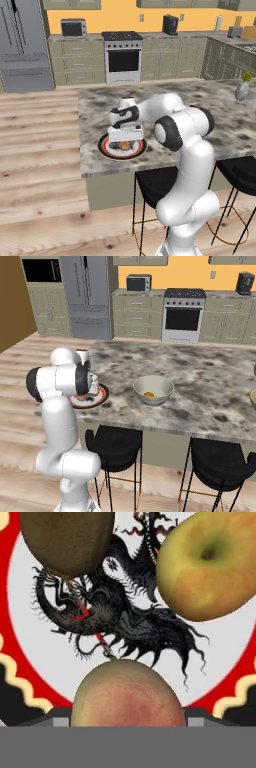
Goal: Take the fruits from the plate on the dining counter and place two fruits in each bowl.
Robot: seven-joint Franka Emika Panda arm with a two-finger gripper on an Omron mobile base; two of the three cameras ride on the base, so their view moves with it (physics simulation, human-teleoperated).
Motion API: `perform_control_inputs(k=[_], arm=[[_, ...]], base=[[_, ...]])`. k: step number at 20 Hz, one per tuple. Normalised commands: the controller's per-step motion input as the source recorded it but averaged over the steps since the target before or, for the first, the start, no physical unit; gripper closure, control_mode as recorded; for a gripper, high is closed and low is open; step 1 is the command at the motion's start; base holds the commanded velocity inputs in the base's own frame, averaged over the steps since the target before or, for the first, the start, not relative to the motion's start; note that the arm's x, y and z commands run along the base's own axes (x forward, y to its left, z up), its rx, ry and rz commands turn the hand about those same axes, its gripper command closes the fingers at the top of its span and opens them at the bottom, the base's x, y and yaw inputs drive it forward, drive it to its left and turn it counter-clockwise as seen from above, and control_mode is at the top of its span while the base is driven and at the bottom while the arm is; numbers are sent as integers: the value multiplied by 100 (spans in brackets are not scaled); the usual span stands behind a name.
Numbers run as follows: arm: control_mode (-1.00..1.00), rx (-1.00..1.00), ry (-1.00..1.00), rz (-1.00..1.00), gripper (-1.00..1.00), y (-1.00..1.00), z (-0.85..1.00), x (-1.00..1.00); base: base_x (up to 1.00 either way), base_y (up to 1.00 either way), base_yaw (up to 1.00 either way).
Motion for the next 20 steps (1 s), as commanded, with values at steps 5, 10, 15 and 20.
perform_control_inputs(k=[5,10,15,20], arm=[[-100,0,0,-3,100,-82,76,5],[-100,0,0,-2,100,-99,66,7],[-100,0,0,-2,100,-100,48,25],[-100,0,-2,-1,100,-100,11,35]], base=[[0,0,0],[0,0,0],[0,0,0],[0,0,0]])
